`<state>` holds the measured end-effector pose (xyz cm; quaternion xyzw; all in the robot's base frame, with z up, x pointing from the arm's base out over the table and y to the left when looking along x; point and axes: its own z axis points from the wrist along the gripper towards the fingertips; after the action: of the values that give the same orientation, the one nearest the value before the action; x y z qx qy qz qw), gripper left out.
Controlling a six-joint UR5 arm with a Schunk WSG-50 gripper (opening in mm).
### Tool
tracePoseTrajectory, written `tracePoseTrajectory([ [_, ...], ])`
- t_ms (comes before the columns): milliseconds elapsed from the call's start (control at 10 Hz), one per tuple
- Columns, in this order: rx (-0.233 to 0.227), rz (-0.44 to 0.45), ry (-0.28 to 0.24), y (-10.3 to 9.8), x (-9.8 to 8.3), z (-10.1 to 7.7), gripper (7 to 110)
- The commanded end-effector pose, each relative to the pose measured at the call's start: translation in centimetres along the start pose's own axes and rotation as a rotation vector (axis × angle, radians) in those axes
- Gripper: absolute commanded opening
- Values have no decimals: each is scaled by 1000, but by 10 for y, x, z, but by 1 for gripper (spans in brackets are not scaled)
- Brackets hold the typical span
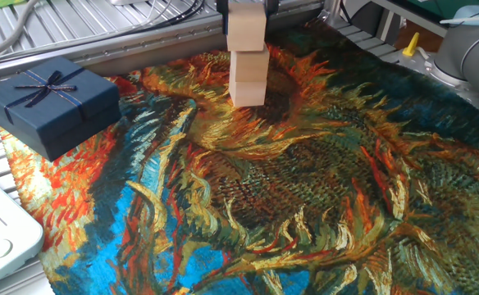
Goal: Stack the blocks in a vertical line of five
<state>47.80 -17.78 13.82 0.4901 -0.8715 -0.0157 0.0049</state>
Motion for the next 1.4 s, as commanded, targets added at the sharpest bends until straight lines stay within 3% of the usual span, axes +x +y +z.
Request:
tracePoseTrajectory([
  [0, -12, 6, -33, 2, -8, -3, 22],
  [200, -35, 37, -77, 8, -19, -4, 22],
  [300, -17, 40, -180, 3, -44, -7, 22],
  [400, -11, 34, -209, 1, -51, -8, 22],
  [600, -5, 50, -198, 0, -49, -8, 22],
  [800, 16, 8, -188, -5, -46, -7, 22],
  [1000, -1, -38, -173, -6, -21, -12, 22],
  [1300, -63, -13, -109, -6, 13, -23, 22],
])
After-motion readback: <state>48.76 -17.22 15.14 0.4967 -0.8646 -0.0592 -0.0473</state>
